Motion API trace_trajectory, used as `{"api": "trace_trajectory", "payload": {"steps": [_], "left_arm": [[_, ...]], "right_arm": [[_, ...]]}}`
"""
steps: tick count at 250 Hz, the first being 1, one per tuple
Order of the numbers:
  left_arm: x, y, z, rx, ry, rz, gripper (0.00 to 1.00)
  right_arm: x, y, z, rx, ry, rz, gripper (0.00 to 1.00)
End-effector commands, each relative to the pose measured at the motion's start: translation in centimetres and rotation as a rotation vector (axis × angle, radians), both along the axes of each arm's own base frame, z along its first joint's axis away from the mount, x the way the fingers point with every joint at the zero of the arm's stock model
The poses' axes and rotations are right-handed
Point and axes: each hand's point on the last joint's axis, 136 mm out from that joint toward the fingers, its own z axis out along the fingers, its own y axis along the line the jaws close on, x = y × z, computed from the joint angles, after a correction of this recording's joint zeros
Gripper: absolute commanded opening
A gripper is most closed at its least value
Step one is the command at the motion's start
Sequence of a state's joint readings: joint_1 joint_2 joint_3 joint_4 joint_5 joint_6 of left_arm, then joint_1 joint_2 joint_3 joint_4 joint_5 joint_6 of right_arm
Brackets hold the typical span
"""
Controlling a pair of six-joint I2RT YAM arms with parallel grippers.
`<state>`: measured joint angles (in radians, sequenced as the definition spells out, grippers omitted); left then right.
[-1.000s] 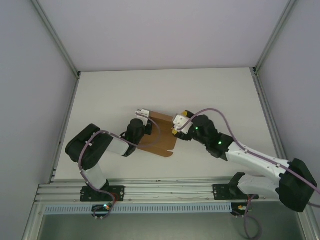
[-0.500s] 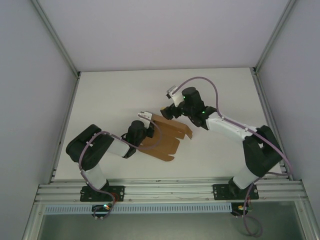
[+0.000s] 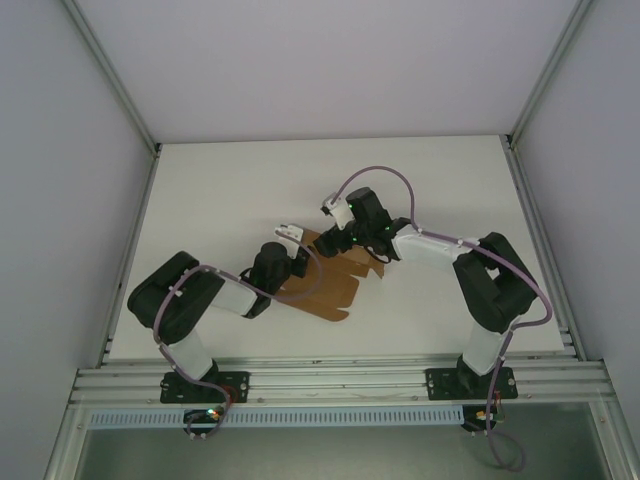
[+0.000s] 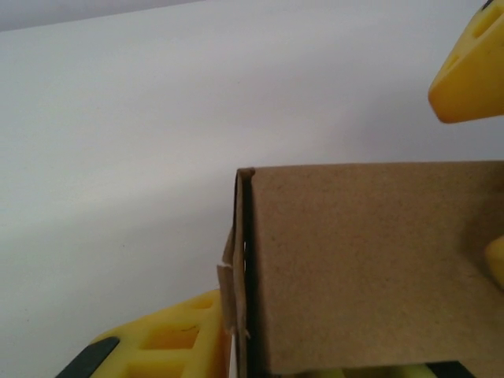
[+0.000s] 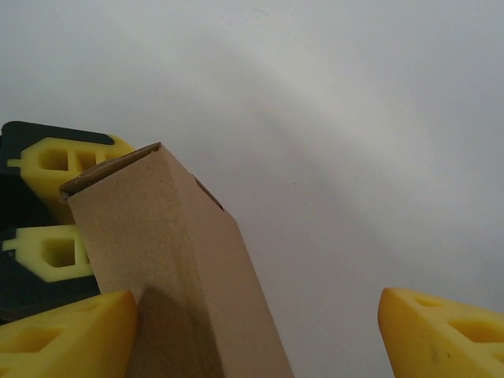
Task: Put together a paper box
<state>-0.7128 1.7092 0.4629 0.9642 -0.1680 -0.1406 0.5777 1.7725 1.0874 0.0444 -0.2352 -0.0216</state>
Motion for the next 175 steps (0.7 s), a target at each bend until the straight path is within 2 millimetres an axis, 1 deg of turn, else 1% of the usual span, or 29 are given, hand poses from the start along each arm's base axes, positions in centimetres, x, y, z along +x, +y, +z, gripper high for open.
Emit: {"api": "trace_trajectory", "payload": {"steps": [1, 21, 36, 47, 50, 54, 69, 84, 89, 98, 102, 111, 125, 141, 152, 156, 158, 163, 175], "left_arm": [[-0.2, 0.2, -0.2, 0.037, 0.0, -0.003, 0.25], [0.1, 0.0, -0.2, 0.056, -0.01, -0.007, 0.25], [0.5, -0.1, -0.4, 0.066, -0.016, -0.007, 0.23], [0.9, -0.1, -0.5, 0.074, -0.018, 0.006, 0.13], [1.0, 0.0, -0.6, 0.078, -0.019, 0.013, 0.08], [1.1, 0.1, -0.7, 0.082, -0.017, 0.023, 0.0], [1.5, 0.5, -0.9, 0.092, -0.016, 0.055, 0.0], [1.6, 1.1, -0.7, 0.087, -0.025, 0.085, 0.0], [1.7, 1.3, -0.4, 0.078, -0.027, 0.101, 0.0], [1.7, 1.6, -0.1, 0.069, -0.03, 0.12, 0.0], [1.7, 1.7, 0.2, 0.064, -0.034, 0.128, 0.0], [1.7, 2.2, 0.7, 0.052, -0.034, 0.158, 0.0], [1.6, 2.7, 1.6, 0.031, -0.029, 0.189, 0.0], [1.5, 3.3, 2.7, 0.003, -0.02, 0.23, 0.0], [1.3, 3.5, 3.5, -0.009, -0.02, 0.238, 0.0], [1.2, 3.6, 3.7, -0.012, -0.019, 0.245, 0.0], [1.1, 3.7, 3.9, -0.014, -0.02, 0.251, 0.0], [1.0, 3.9, 4.2, -0.02, -0.019, 0.263, 0.0], [0.8, 4.3, 4.8, -0.024, -0.012, 0.277, 0.0]], "right_arm": [[-1.3, -1.3, -3.7, -0.078, 0.097, -0.02, 0.8], [-1.5, -1.4, -3.6, -0.073, 0.101, -0.018, 0.8], [-1.7, -1.3, -3.5, -0.065, 0.111, -0.016, 0.8], [-1.6, -1.2, -3.1, -0.058, 0.107, -0.02, 0.8], [-1.5, -1.2, -2.9, -0.057, 0.105, -0.021, 0.8], [-1.5, -1.2, -2.7, -0.054, 0.1, -0.022, 0.8], [-1.1, -1.3, -1.6, -0.043, 0.077, -0.042, 0.81], [-0.7, -1.5, 0.1, -0.022, 0.048, -0.07, 0.82], [-0.5, -1.6, 0.8, -0.015, 0.035, -0.084, 0.86], [-0.3, -2.1, 2.0, -0.004, 0.015, -0.118, 0.88], [-0.2, -2.2, 2.6, 0.001, 0.003, -0.131, 0.9], [-0.1, -2.8, 4.0, 0.013, -0.025, -0.169, 1.0], [-0.1, -4.3, 6.1, 0.027, -0.071, -0.248, 1.0], [-0.4, -6.4, 7.9, 0.033, -0.115, -0.339, 1.0], [-0.9, -8.1, 8.6, 0.027, -0.138, -0.402, 1.0], [-1.0, -8.6, 8.2, 0.016, -0.133, -0.422, 1.0], [-1.3, -8.9, 8.9, 0.024, -0.147, -0.432, 1.0], [-1.6, -9.7, 9.2, 0.022, -0.155, -0.455, 1.0], [-2.4, -10.8, 9.3, 0.012, -0.162, -0.482, 0.99]]}}
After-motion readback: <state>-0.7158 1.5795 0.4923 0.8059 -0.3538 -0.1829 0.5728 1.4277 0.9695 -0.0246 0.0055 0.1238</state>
